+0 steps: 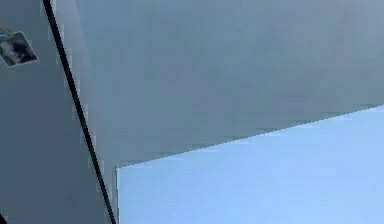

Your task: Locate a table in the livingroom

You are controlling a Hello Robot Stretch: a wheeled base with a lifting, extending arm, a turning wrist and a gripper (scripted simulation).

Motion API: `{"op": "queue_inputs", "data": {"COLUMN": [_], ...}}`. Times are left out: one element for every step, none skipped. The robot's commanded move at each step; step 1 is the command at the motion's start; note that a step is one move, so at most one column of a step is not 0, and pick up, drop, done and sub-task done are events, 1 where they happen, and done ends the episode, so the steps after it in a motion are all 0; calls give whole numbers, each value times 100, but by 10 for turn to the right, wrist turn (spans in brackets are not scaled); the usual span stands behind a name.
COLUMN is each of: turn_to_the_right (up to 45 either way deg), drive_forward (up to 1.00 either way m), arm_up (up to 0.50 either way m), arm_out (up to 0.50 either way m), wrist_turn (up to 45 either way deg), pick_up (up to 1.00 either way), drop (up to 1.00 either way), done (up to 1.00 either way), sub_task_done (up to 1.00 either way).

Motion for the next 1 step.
{"op": "queue_inputs", "data": {"turn_to_the_right": [450], "drive_forward": [0], "arm_up": [0], "arm_out": [0], "wrist_turn": [0], "pick_up": [0], "drop": [0], "done": [0], "sub_task_done": [0]}}
